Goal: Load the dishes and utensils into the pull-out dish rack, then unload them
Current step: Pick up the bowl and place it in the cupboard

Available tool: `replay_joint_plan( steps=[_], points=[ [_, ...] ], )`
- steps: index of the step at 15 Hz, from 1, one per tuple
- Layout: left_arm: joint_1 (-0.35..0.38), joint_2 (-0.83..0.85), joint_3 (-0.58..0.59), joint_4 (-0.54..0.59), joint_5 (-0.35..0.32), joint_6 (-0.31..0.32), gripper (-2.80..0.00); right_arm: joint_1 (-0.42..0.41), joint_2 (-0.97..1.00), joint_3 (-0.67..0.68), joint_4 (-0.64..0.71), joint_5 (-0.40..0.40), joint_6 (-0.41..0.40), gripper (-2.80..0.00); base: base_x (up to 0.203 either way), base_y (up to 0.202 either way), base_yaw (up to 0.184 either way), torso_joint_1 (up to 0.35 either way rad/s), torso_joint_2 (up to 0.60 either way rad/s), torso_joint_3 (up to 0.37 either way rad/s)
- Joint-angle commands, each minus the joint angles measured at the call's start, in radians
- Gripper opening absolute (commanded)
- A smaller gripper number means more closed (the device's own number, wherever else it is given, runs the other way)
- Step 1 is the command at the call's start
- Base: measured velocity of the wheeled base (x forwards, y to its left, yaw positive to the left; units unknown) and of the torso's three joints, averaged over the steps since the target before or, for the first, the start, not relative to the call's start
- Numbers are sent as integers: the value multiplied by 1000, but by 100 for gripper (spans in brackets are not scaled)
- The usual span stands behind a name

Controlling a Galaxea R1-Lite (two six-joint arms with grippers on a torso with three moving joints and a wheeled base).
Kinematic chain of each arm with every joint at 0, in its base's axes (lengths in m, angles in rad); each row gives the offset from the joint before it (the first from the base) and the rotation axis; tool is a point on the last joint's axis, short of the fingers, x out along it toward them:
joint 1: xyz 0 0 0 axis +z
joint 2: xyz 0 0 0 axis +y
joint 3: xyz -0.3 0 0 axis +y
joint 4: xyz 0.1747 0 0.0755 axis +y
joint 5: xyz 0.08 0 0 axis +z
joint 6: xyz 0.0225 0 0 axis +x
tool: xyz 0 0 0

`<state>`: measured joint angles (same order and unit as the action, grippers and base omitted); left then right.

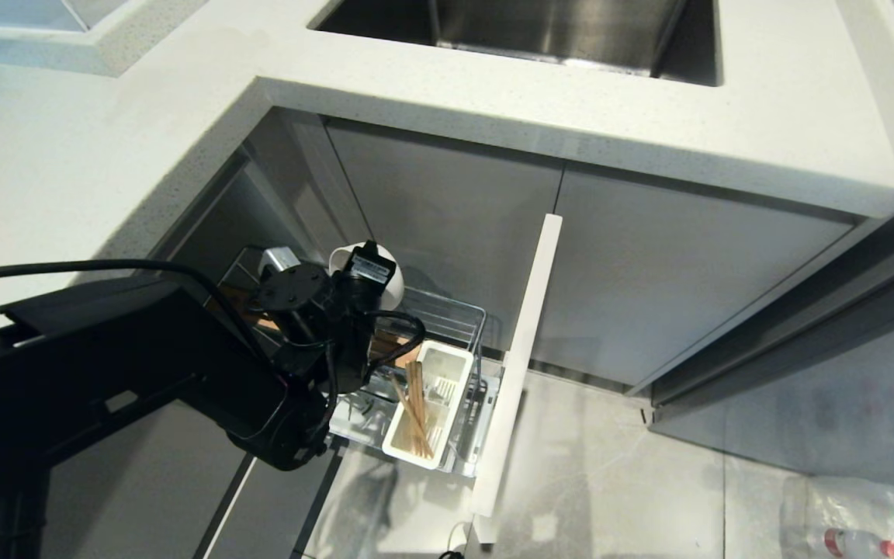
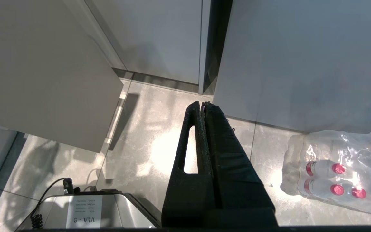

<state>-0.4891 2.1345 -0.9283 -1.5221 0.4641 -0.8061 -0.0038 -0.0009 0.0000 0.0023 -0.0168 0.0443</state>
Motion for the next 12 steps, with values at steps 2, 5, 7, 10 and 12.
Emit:
replay_joint_plan(
  steps=[2, 5, 7, 10, 12],
  points=[
    [13, 21, -4, -8, 2, 1, -280, -1, 1, 2, 1, 0, 0, -280, 0, 0, 0, 0, 0, 0],
    [-3, 16, -43, -8, 41, 88, -280, -1, 1, 2, 0, 0, 0, -280, 0, 0, 0, 0, 0, 0],
    [-29, 5, -62, -8, 77, 99, -280, -1, 1, 2, 1, 0, 0, -280, 0, 0, 0, 0, 0, 0],
    [-36, 8, -72, -8, 132, 86, -280, -1, 1, 2, -1, 0, 0, -280, 0, 0, 0, 0, 0, 0],
    [-36, 12, -93, -8, 133, 56, -280, -1, 1, 2, 0, 0, 0, -280, 0, 0, 0, 0, 0, 0]
  ],
)
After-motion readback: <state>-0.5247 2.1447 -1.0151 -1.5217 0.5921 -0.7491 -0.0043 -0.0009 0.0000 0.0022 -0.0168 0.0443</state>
